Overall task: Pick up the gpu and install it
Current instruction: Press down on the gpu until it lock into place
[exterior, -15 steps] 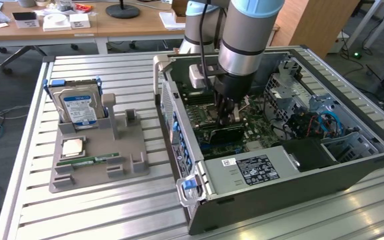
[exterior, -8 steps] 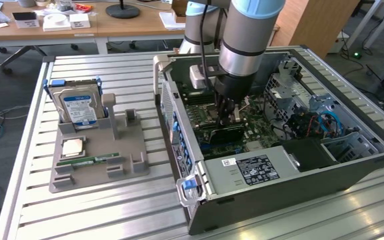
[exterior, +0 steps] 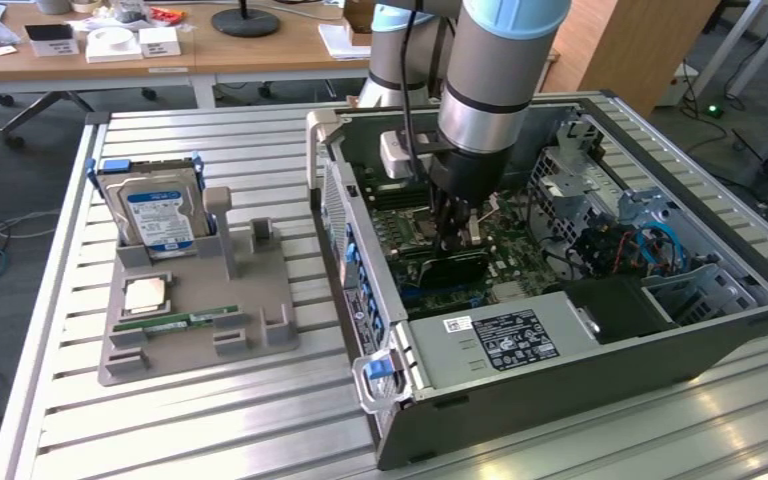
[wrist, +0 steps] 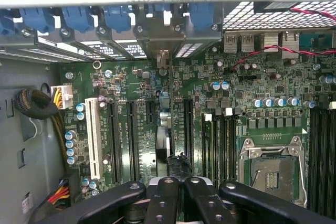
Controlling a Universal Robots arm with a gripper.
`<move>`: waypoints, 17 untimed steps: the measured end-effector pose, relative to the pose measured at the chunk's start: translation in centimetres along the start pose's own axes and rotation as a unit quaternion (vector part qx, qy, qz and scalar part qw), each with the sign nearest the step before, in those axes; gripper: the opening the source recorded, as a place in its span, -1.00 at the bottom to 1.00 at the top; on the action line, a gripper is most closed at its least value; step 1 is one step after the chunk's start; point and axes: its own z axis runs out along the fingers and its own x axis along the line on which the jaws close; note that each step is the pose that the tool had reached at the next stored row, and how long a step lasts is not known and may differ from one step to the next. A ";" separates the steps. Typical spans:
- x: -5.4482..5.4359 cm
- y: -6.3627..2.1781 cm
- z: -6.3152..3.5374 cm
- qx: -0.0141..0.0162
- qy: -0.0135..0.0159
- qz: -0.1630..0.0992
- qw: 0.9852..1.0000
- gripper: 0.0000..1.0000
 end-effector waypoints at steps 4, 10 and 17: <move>0.0 0.00 0.09 0.000 0.000 0.000 1.000 -0.79; 0.0 0.00 0.17 0.000 0.000 0.000 1.000 -0.79; 0.0 0.00 0.23 0.000 0.000 0.000 1.000 -0.79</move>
